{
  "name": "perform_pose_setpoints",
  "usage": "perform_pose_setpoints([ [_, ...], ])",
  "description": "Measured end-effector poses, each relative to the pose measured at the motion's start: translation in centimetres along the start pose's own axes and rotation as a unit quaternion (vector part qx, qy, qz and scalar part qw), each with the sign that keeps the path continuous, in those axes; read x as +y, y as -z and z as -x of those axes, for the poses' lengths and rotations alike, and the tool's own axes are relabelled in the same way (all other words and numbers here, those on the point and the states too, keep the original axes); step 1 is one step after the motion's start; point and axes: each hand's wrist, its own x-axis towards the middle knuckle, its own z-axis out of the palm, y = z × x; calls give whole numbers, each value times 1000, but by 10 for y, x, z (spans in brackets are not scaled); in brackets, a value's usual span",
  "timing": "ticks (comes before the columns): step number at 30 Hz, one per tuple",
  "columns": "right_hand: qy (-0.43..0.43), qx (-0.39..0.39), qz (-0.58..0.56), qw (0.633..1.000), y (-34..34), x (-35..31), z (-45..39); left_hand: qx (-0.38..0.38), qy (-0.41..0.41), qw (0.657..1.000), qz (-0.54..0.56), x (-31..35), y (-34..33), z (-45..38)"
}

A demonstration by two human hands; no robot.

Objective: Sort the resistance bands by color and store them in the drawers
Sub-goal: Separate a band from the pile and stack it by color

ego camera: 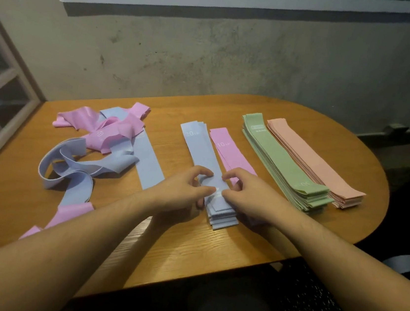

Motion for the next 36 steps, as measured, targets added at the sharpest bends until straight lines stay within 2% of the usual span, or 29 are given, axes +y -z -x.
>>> perform_pose_setpoints([
  [6, 24, 41, 82, 996, -3, 2, 6, -11, 0, 1000, -9, 0, 0, 2],
  [10, 48, 28, 154, 987, -8, 0, 10, -16, -2, 1000, -14, 0, -1, 3],
  [13, 63, 20, 175, 982, -11, -4, 13, -12, -2, 1000, -22, 0, -2, 4],
  [21, 61, 57, 196, 977, -9, -10, 15, -14, -6, 1000, -18, 2, 1, 8],
  [23, 58, 64, 190, 978, -8, -14, 17, 14, -29, 999, 0, -1, 3, 13],
  [28, 68, 72, 179, 979, -7, -35, 21, 147, -44, 988, 20, -9, 19, 32],
  [36, 113, 68, 148, 980, -17, -79, 18, 232, -49, 971, -34, -48, 69, 62],
])
